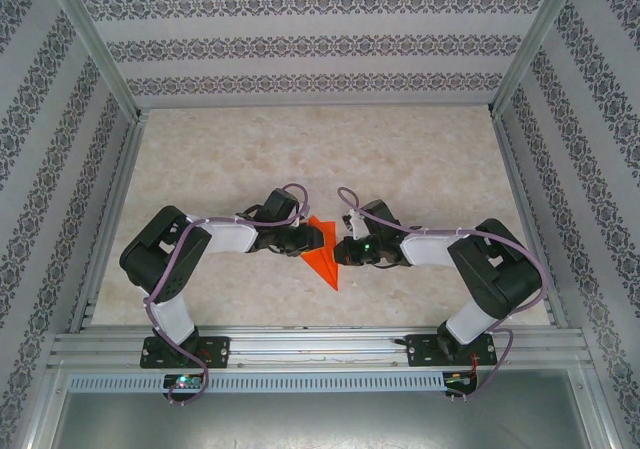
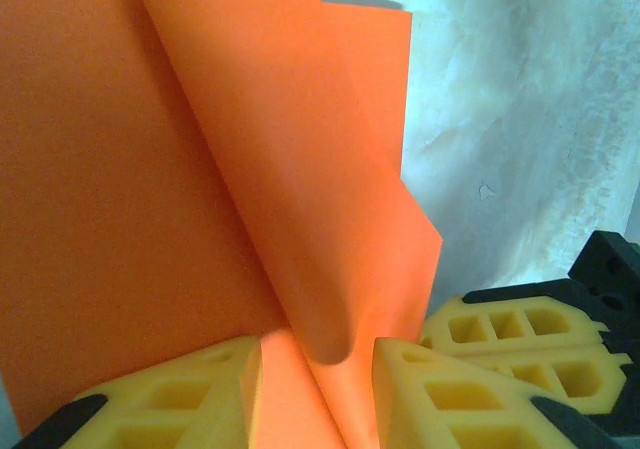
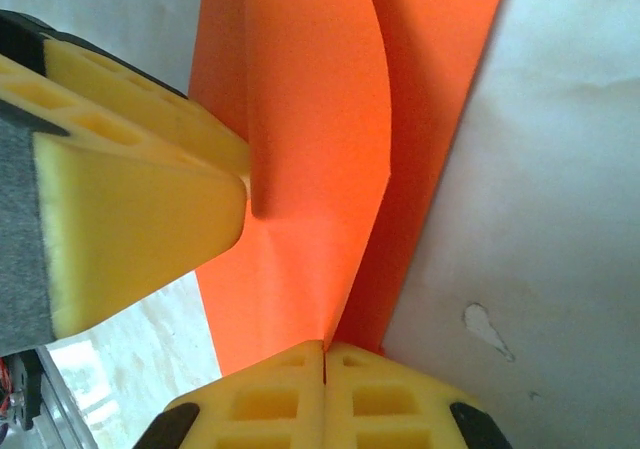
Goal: Fold a paper plane with a square sheet of paper (fold left side to right side)
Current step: Fourth fold the wing at the center of the table.
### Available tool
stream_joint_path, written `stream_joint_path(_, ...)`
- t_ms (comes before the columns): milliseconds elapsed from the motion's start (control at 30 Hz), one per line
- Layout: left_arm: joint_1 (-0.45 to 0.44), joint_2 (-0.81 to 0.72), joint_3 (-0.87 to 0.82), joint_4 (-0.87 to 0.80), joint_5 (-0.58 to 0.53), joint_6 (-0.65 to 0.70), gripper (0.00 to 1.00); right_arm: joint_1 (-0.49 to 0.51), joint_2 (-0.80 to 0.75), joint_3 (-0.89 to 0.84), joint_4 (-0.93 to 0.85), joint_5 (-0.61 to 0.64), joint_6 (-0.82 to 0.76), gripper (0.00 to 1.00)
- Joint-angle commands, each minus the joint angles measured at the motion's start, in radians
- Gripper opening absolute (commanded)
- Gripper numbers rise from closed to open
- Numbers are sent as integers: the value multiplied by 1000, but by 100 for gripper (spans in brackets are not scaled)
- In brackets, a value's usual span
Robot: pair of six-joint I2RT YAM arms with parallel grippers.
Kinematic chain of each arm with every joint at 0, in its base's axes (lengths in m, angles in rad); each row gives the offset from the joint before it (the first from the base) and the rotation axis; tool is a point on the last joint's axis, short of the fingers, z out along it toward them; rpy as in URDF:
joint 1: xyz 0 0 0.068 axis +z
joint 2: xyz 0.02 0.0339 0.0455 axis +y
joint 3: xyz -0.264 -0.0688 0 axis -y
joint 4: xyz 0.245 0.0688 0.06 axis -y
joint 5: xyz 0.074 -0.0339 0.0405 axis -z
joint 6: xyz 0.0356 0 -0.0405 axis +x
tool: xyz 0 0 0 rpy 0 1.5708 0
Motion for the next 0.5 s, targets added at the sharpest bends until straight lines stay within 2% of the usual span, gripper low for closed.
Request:
stream_joint_path(0,-10,19,-2,-63,-37,0,35,3,21,23,-22,20,-22,3)
stream_joint_path(467,-10,8,-5,-49,-31,-5,39,8,67,28,-50,37,-16,2)
